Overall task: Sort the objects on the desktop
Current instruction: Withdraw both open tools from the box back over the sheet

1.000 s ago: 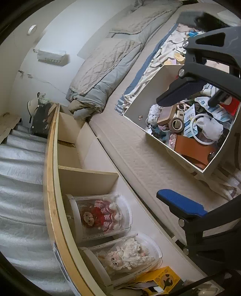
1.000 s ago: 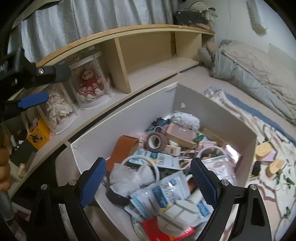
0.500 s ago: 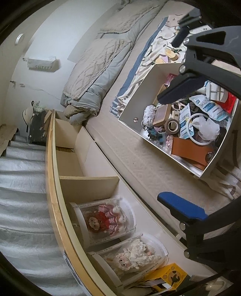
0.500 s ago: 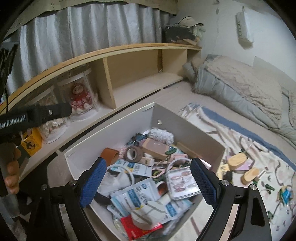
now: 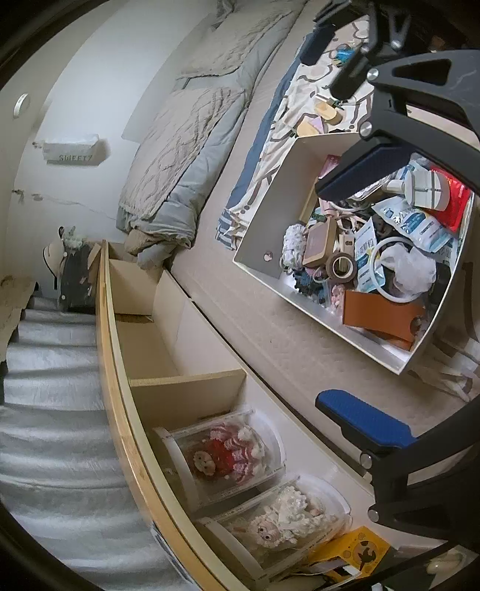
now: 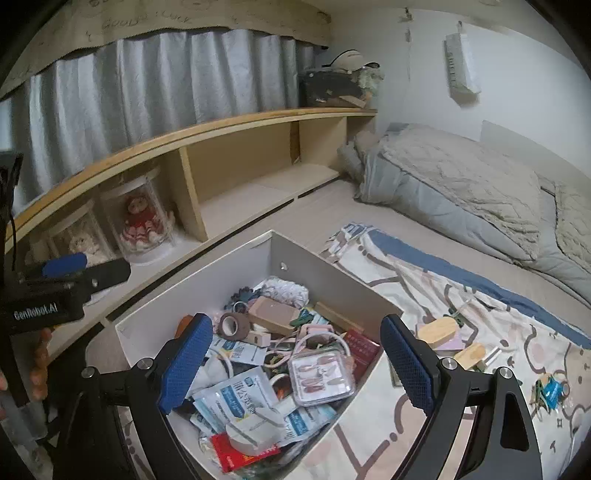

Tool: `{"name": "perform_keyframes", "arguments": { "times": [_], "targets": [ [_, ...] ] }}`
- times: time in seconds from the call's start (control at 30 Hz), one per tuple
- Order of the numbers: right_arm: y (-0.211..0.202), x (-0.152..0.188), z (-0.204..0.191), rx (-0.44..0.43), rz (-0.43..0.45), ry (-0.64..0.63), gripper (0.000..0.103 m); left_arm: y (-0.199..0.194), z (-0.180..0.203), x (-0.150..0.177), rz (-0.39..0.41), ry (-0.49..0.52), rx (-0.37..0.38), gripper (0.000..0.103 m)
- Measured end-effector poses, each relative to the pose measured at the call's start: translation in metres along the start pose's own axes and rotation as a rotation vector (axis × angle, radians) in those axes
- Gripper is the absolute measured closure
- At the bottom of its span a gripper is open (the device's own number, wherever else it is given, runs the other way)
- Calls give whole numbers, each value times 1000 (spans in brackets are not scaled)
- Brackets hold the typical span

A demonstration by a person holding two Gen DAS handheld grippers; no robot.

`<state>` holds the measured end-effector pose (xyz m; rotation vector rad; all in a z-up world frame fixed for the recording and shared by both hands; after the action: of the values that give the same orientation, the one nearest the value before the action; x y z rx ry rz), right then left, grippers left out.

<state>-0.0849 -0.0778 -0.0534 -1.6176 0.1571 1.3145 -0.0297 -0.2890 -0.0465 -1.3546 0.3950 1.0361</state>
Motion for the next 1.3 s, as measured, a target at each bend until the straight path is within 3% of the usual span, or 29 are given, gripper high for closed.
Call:
{"name": "perform_keyframes", "arguments": {
  "times": [0.37, 0.63, 1.3],
  "targets": [
    [-12, -7, 36, 62, 35, 13, 11, 6, 29, -3, -1, 34, 34, 0],
    [-21, -2, 83, 129, 35, 67, 11, 17, 62, -11, 9, 66, 88, 0],
    [-67, 24, 203, 289, 69, 190, 11, 33, 182, -10, 3, 157, 213, 0]
  ]
}}
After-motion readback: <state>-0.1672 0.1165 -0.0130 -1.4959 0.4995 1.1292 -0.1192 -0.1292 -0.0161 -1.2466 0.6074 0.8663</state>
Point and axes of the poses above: each gripper's, at about its wrist camera, not at the fingertips, and y roughly the way its jaws point, z to its right, x to its underside, the point moved 5 cm from there along y, roughly the way its jaws point, and after that the axes turned 14 degrees about x, right-handed, at the moved point
